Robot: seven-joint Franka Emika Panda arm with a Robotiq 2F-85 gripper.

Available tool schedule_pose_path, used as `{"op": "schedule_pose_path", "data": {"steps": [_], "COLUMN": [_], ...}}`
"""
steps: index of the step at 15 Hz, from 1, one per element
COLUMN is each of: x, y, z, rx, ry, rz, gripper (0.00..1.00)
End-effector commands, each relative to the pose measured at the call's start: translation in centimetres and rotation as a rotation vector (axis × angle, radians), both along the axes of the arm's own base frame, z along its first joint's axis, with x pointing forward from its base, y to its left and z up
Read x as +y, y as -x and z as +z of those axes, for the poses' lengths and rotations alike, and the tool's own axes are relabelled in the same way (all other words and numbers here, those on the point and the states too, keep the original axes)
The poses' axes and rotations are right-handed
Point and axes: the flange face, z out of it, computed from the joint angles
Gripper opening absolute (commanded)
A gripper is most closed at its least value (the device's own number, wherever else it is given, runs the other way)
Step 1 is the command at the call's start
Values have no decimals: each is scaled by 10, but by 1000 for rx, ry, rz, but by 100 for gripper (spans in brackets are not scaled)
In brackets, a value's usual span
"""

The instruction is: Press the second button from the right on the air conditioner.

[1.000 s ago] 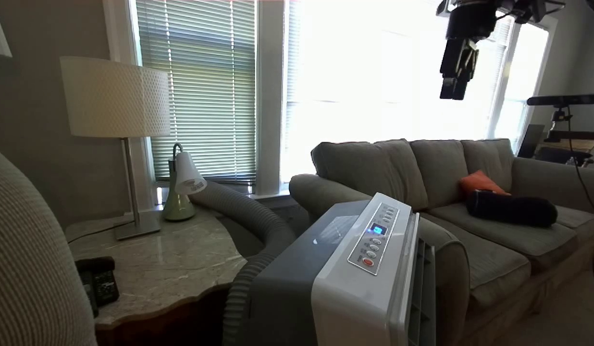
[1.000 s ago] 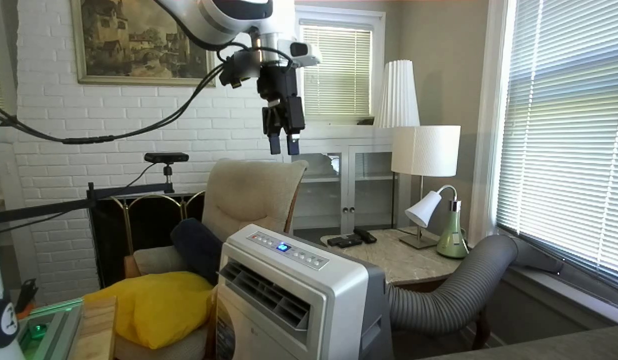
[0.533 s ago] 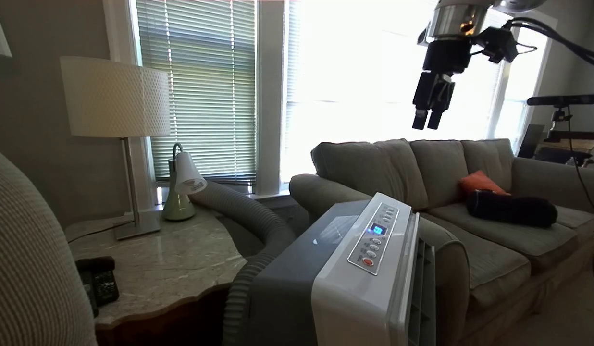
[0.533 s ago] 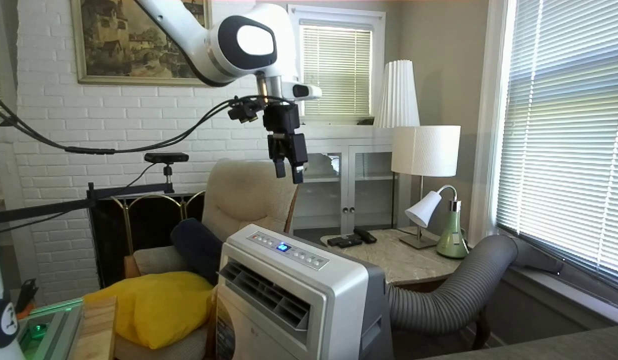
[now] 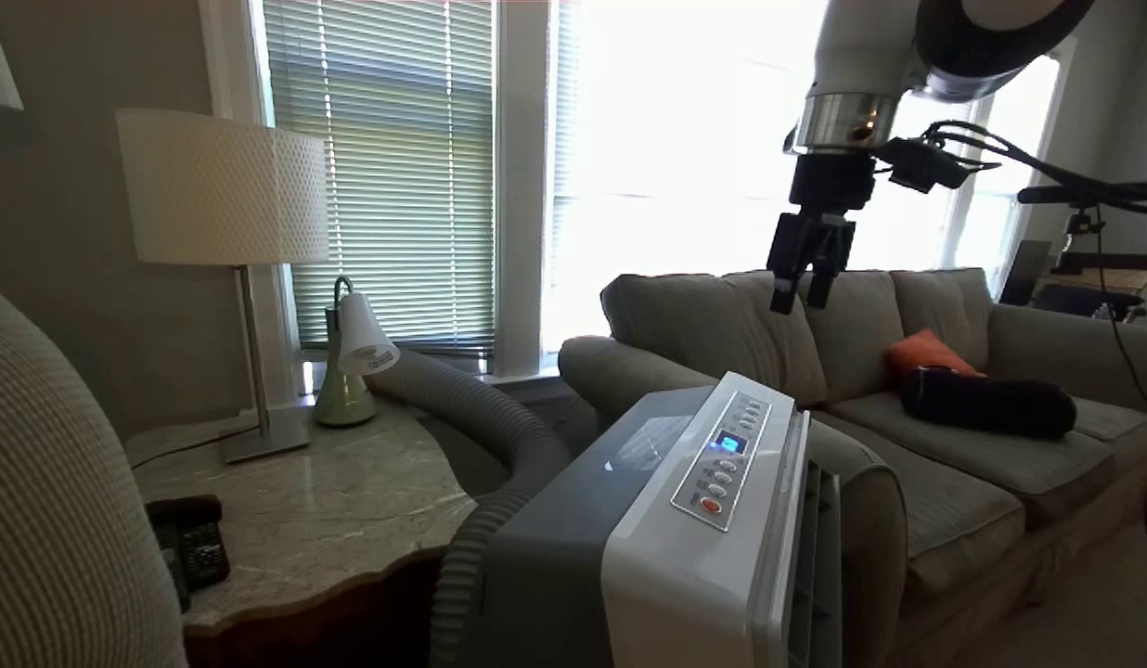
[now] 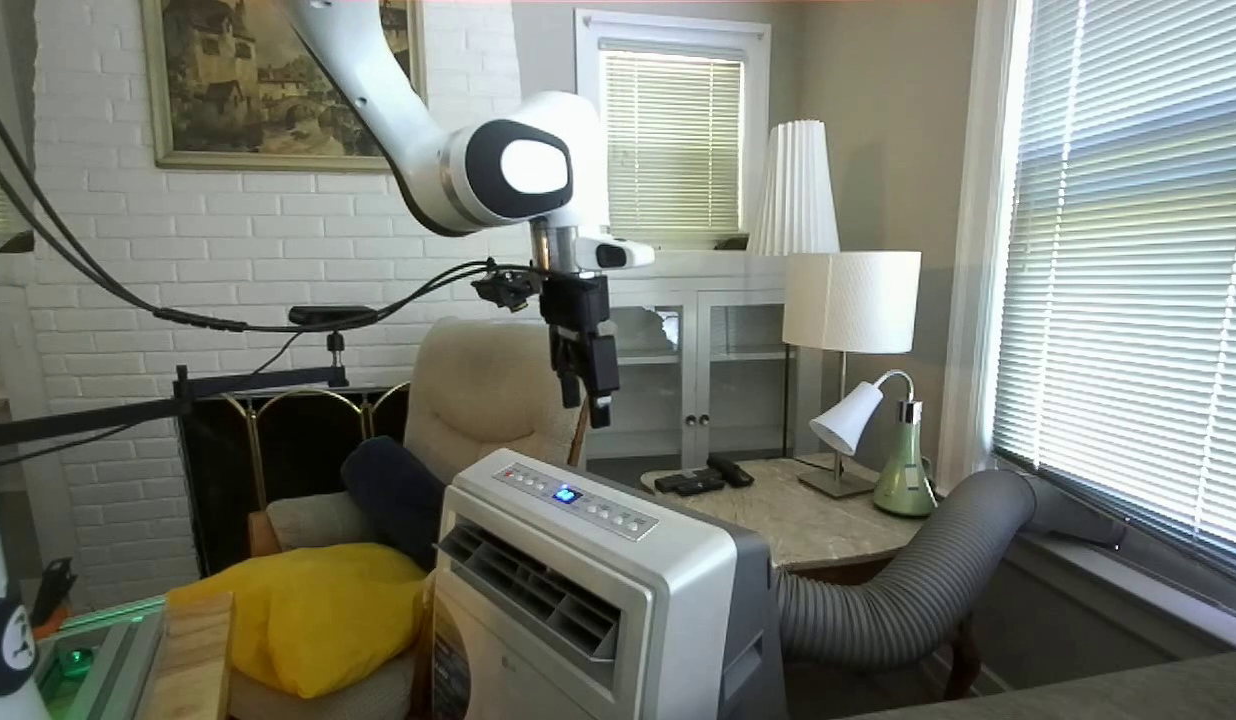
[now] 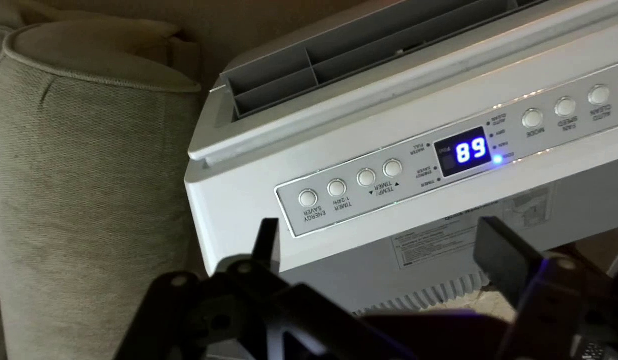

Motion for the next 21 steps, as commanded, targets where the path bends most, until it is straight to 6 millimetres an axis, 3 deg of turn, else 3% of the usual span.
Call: {"op": "schedule_pose_path", "data": {"steps": [1,6,15,16,17,21], "x": [0,-1,10,13,15,23], "y": [-1,-3,-12,-13,-13,-18], "z": [-1,2,-28,-33,-37,-54], "rx": [2,-15,-29,-26,-30,-51], "ry": [-1,-8,8,11,18,50], "rz": [-1,-10,-34,-35,-39,-55], "gripper": [100,100,100,92,74,44]}}
